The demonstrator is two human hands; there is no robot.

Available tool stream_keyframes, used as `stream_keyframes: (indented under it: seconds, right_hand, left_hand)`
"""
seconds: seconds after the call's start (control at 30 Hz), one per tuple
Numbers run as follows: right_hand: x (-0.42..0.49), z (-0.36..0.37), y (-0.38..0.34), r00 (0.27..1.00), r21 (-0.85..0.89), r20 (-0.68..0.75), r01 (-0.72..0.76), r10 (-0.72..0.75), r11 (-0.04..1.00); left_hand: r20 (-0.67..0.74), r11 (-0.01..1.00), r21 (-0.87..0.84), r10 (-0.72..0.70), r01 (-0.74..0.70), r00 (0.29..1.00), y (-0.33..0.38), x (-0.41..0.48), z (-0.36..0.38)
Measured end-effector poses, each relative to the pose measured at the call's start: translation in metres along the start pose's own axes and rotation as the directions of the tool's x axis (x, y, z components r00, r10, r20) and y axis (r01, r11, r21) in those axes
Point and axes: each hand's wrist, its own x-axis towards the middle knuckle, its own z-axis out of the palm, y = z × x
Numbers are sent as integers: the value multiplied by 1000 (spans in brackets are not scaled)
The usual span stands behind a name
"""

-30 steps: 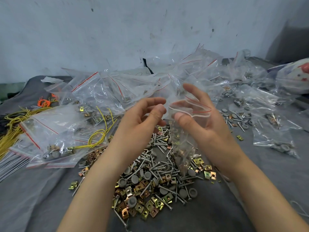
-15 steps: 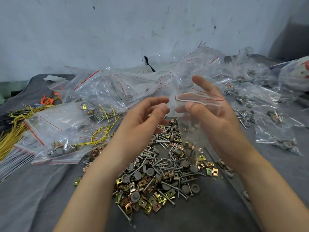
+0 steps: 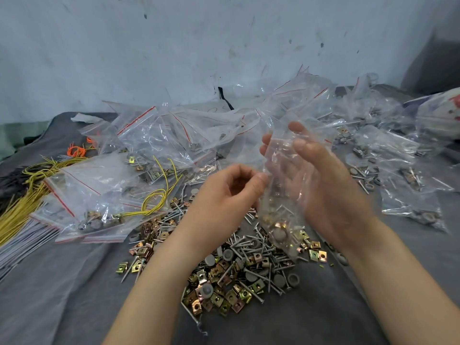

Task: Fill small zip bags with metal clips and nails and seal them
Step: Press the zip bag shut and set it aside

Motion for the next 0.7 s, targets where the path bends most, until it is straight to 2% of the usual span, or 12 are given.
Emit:
stream_keyframes:
  seconds: [0.07,0.2,0.33,0.37,0.43,0.53,0.63,0.7]
  right_hand:
    - [2,-1,5,999,-34,-38,-22,21,999]
    - [4,-3,15,986,-257,-162,6,-49,966]
    - [3,-4,20,974,-333,-193,52,-123,941]
    - [3,-3,19,975,-336,-186,57,-125,940]
    - [4,-3,17,981,-339,-151,62,-119,939]
    - [1,-1,16,990,-356,-109,47,-91,933]
    - [-2,0,10,993,-326,-90,43,-77,944]
    - [-3,0,3,987,-332,-80,106,-140,937]
  left_hand:
    - [-61,996,70,54,-50,997,4,-1,0]
    - [-240,974,172,187,-148,953,11,-2,1]
    - [-207,959,250,190,-136,960,8,-6,-2]
    - [-220,967,229,162,-111,962,6,-6,-4]
    - [-261,997,71,56,-39,964,0,-4,-9]
    - [-222,995,-85,-70,52,973,-5,-3,-11]
    - [-291,988,-145,-2,-42,957,1,-2,-14]
    - [-378,981,-96,118,-166,918,7,0,-17]
